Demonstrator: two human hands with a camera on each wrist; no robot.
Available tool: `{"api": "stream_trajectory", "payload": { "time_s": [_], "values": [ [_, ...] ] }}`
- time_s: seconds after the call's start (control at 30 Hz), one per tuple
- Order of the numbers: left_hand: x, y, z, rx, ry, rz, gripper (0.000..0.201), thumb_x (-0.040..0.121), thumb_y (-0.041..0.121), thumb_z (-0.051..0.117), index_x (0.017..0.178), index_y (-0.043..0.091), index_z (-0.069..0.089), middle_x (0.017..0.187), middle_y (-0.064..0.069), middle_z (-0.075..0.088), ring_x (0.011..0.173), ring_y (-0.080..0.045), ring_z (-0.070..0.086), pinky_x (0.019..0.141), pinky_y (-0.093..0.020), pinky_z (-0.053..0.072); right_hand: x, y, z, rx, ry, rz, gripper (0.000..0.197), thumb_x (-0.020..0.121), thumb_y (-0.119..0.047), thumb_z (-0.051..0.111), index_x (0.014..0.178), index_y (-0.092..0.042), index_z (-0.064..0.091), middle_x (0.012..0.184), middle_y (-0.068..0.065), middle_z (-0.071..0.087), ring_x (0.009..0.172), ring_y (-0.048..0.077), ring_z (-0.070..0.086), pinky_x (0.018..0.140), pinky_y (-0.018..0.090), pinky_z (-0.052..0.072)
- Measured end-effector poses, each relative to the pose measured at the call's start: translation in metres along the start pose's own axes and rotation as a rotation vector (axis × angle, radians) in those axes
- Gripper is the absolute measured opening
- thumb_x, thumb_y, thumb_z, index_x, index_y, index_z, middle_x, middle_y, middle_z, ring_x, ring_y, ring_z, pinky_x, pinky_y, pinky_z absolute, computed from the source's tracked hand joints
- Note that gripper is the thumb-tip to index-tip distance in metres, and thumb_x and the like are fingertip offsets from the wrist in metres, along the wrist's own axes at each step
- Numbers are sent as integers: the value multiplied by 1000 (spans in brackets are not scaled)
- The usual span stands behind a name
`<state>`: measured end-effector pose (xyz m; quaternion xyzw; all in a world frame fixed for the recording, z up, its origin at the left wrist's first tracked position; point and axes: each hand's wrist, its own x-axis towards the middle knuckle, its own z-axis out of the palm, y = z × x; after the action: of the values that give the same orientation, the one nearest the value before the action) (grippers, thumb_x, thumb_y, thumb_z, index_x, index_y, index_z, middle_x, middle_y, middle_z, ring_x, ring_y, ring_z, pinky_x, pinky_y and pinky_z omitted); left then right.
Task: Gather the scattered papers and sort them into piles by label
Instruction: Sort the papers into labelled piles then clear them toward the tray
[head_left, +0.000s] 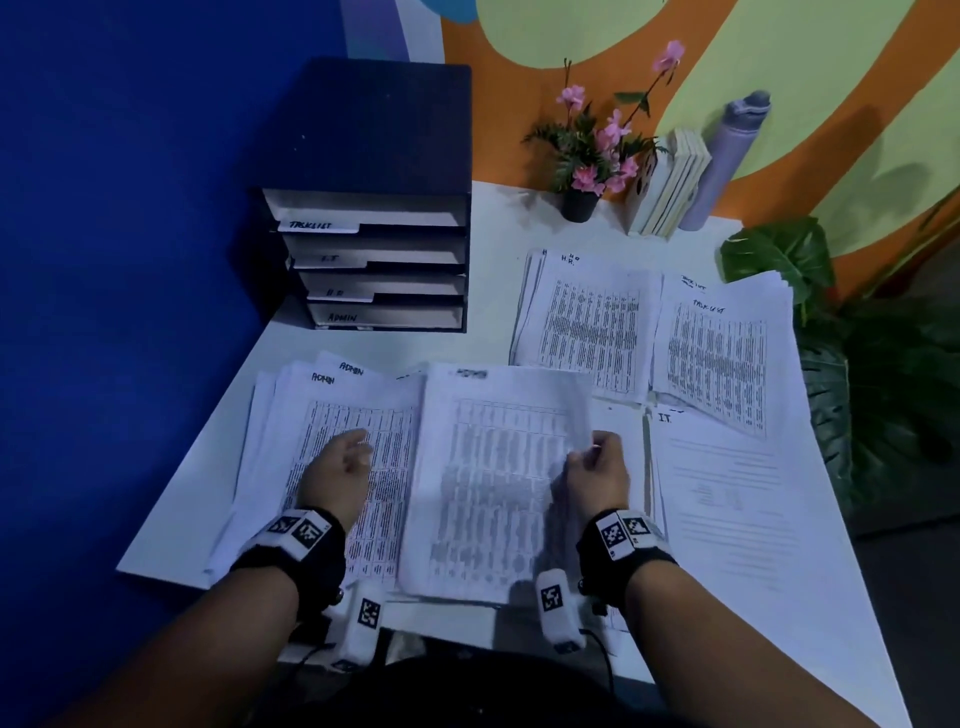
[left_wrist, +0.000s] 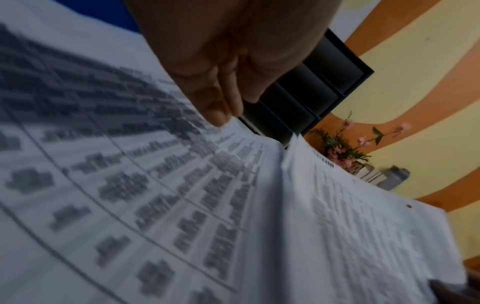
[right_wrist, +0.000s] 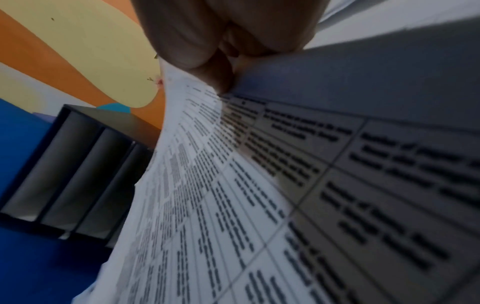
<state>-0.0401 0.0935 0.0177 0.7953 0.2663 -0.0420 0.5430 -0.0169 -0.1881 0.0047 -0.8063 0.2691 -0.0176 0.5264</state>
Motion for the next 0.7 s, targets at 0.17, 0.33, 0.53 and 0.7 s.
{"api": "stream_trajectory", "payload": {
  "time_s": [0.17,0.33,0.53,0.7],
  "values": [
    [18,-20,-25,570,-25,147,58,98,27,49,151,18,27,161,-5,13,147,-23,15,118,-41,19,11,-2,-30,-156,5,39,53,92,-2,48,140,-20,33,103,13,57,96,34,59,77,34,44],
    [20,-41,-41,979,-149,-48,87,87,74,21,153,23,-5,160,-4,-18,147,-25,-15,116,-55,1,10,-10,-17,-528,107,-111,65,83,-1,57,144,-17,40,144,17,40,128,40,39,103,50,37],
    [6,-59,-38,1073,-277,-13,88,85,78,13,152,27,-11,157,-2,-28,145,-28,-21,116,-56,-6,-24,-30,42,-277,-415,-163,48,95,-34,57,138,-16,46,116,2,59,105,20,59,96,40,51],
    [-9,-62,-31,1070,-416,124,79,88,73,19,151,35,-11,156,2,-30,144,-28,-26,115,-54,-8,-47,-34,86,-366,-537,-58,43,90,-50,59,105,-9,52,90,1,60,81,18,58,73,32,50]
  ]
}}
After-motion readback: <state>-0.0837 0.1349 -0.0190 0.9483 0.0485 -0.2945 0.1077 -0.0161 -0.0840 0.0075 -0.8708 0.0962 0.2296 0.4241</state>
